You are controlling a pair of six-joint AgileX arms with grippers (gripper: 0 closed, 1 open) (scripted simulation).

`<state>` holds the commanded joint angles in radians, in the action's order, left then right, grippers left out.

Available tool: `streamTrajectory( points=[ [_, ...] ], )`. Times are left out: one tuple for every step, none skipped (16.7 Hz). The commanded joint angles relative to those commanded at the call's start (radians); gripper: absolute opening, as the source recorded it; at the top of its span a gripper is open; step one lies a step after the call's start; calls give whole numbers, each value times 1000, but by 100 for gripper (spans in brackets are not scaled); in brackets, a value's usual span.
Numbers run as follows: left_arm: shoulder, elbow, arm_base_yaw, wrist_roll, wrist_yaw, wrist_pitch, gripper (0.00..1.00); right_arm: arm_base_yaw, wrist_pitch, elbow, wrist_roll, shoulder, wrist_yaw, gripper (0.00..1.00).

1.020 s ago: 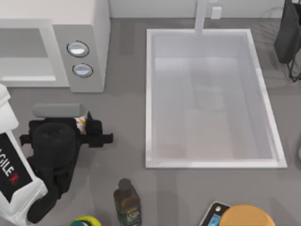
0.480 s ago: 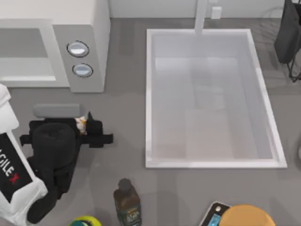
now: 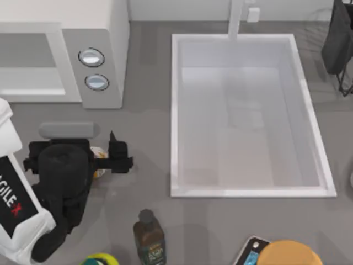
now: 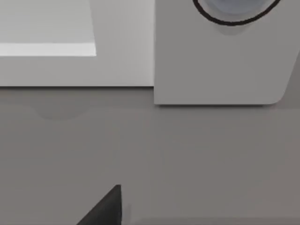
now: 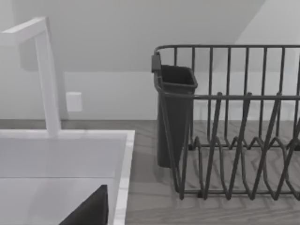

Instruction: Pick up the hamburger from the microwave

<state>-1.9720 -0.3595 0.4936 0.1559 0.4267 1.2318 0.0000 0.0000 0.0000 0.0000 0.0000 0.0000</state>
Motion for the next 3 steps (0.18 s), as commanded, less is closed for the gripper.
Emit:
streamTrajectory(
  points=[
    [0,0,0,0,0,0,100,0,0,0,0,0,0,100],
    [0,0,0,0,0,0,100,0,0,0,0,0,0,100],
    [0,0,0,0,0,0,100,0,0,0,0,0,0,100]
  ],
)
